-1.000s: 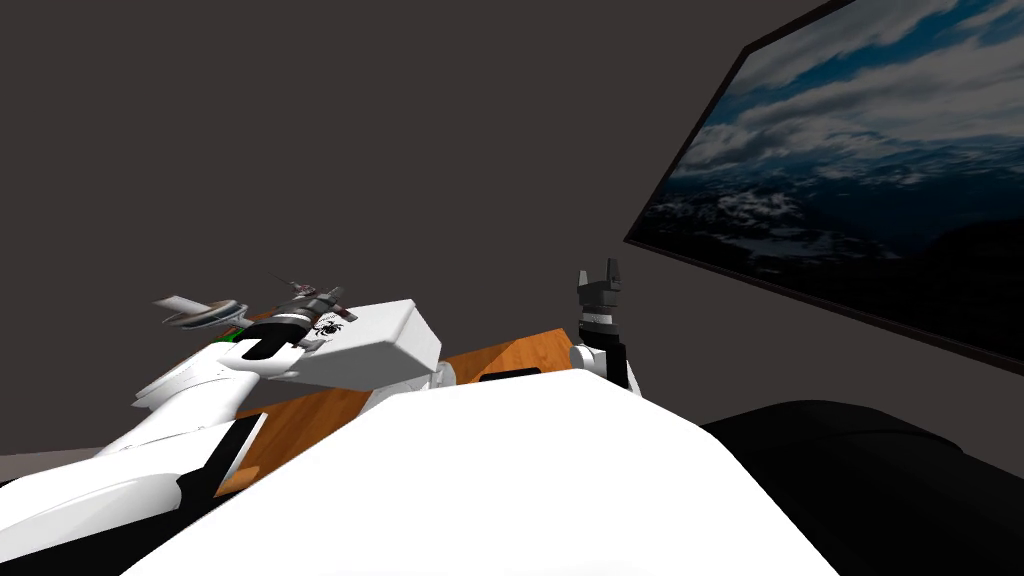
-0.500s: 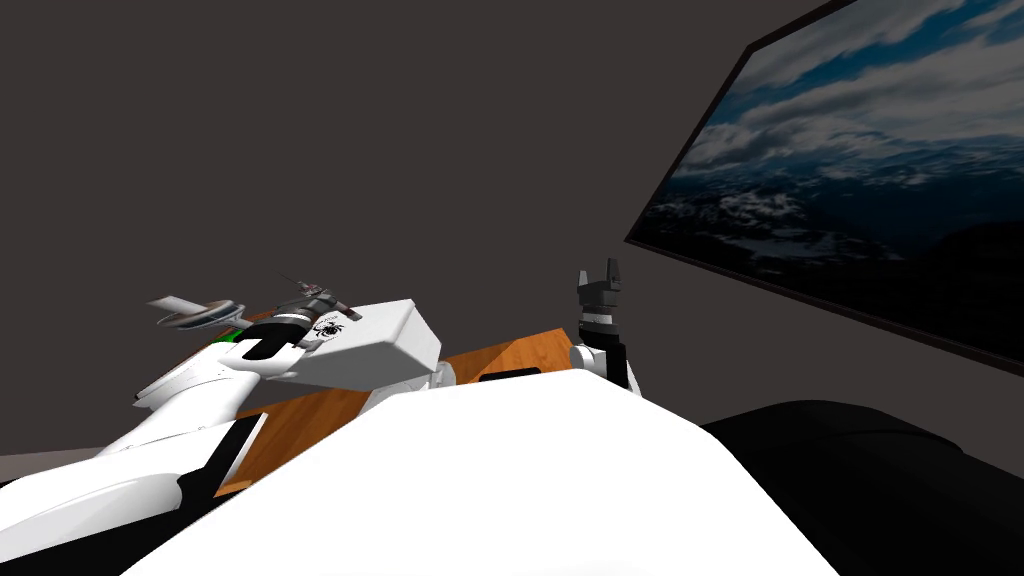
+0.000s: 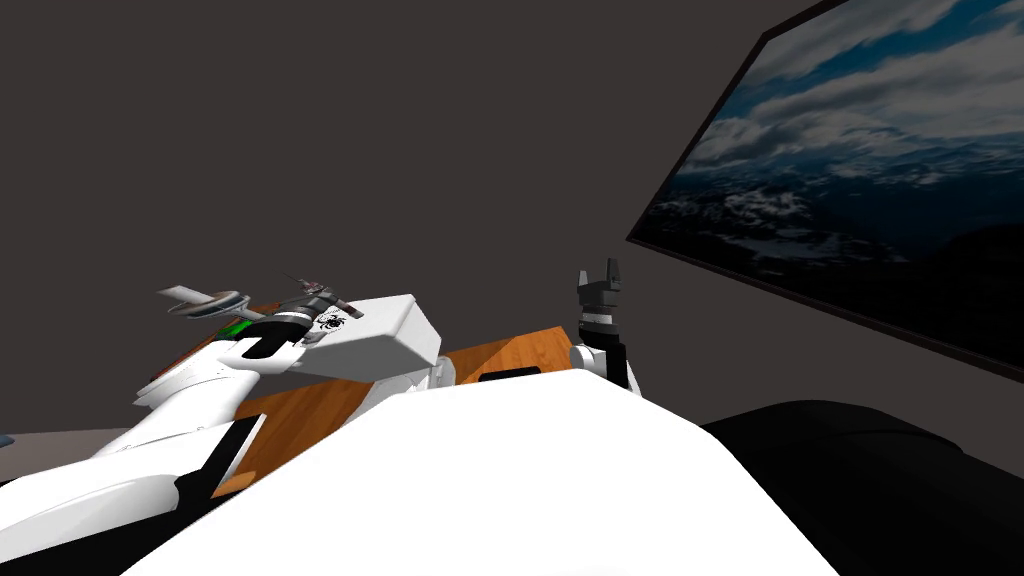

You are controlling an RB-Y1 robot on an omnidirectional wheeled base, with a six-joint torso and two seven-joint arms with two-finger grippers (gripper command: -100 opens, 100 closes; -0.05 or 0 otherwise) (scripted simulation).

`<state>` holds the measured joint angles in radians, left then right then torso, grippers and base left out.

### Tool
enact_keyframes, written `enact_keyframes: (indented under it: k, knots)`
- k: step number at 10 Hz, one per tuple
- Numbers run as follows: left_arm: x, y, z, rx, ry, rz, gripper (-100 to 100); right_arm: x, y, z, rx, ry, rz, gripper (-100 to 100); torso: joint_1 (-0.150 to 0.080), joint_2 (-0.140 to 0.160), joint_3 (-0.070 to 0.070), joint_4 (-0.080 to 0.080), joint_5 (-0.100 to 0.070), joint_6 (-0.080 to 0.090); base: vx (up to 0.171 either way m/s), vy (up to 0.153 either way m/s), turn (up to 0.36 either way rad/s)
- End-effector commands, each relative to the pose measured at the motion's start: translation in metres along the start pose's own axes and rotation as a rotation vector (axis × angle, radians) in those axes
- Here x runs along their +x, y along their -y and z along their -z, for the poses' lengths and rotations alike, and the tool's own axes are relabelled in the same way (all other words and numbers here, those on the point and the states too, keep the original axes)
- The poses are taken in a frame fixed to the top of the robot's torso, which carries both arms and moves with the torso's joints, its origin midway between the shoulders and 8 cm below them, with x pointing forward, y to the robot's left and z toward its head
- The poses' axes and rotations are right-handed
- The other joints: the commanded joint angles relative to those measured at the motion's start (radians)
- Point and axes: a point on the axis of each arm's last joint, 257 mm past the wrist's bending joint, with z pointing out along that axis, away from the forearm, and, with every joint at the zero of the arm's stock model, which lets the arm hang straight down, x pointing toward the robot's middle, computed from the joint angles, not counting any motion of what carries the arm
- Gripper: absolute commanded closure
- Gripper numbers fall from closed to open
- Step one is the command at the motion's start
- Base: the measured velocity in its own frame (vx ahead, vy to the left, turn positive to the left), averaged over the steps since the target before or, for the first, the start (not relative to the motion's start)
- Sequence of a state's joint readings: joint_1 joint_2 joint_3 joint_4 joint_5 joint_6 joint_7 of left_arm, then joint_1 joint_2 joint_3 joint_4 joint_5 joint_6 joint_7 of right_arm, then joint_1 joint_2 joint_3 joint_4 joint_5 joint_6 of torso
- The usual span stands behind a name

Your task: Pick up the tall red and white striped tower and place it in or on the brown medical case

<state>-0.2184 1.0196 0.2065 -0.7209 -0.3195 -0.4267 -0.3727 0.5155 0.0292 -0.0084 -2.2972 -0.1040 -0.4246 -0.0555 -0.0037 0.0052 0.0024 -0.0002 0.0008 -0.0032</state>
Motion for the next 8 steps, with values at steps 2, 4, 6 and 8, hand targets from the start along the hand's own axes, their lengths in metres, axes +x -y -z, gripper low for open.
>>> enact_keyframes:
  k: [2,4,6,8]
  knots:
    - [0.002,-0.001,0.003,0.003,-0.006,0.016,100,0.0,0.0,0.0,0.0,0.0,0.0,0,0.002,0.003,0.002,0.001,0.001,-0.001,-0.195,-0.058,0.089]
    - [0.003,-0.016,0.007,-0.027,-0.026,0.027,100,0.0,0.0,0.0,0.0,0.0,0.0,0,0.005,0.008,0.004,0.001,0.003,-0.004,-0.21,-0.027,0.049]
    - [0.002,-0.046,0.015,-0.093,-0.053,0.034,100,0.0,0.0,0.0,0.0,0.0,0.0,0,0.011,0.006,0.003,0.001,0.003,-0.005,-0.152,0.063,0.011]
    - [-0.002,-0.064,0.02,-0.134,-0.065,0.034,100,0.0,0.0,0.0,0.0,0.0,0.0,0,0.016,0.0,0.0,0.0,0.005,-0.004,-0.074,0.08,-0.006]
